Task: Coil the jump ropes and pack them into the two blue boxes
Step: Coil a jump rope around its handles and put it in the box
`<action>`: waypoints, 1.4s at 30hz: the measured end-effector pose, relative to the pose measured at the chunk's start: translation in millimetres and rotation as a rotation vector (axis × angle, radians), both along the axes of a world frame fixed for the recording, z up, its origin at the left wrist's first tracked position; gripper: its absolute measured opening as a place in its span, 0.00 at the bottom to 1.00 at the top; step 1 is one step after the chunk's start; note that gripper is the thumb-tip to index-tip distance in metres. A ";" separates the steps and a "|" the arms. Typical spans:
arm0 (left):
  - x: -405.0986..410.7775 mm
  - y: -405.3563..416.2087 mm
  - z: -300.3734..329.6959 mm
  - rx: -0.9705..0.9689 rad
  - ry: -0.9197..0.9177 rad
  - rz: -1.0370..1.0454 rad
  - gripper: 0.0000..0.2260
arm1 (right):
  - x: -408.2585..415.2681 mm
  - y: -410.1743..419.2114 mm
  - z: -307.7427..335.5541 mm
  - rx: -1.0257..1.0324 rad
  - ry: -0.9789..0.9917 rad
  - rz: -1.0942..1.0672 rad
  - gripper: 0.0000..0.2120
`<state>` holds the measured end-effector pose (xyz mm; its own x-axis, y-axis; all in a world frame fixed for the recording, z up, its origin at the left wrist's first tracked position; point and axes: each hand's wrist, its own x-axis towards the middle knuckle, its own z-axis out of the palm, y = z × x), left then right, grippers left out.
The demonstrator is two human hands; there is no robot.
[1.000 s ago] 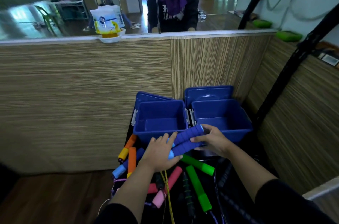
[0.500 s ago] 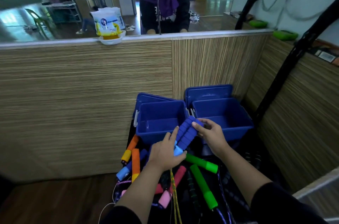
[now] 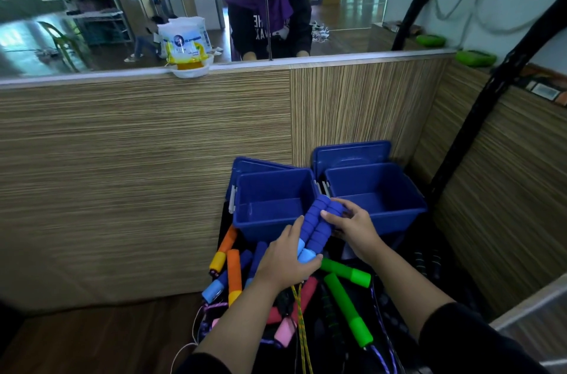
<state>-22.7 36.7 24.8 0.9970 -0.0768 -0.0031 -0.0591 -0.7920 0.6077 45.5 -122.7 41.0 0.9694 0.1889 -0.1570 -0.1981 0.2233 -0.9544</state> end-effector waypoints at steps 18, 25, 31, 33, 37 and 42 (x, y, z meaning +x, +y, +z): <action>-15.8 0.0 2.5 -0.071 -0.065 0.003 0.32 | -0.9 14.9 -2.1 0.054 -0.053 -0.099 0.15; -5.2 -3.2 9.6 0.004 -0.042 0.016 0.24 | 14.7 11.1 7.2 0.069 -0.062 -0.004 0.32; -4.2 -6.9 14.2 -0.057 0.009 0.020 0.12 | 21.4 11.2 12.1 0.112 0.001 0.051 0.31; -3.1 -7.0 16.3 -0.147 -0.021 0.103 0.11 | 21.6 11.5 13.4 0.210 0.053 0.077 0.17; 8.4 -5.7 28.1 -0.433 -0.158 0.375 0.14 | 8.1 22.7 -0.1 -0.046 0.308 0.296 0.17; 19.7 13.3 33.8 -0.582 -0.238 0.496 0.16 | -21.9 36.7 -11.2 -0.228 0.366 0.843 0.21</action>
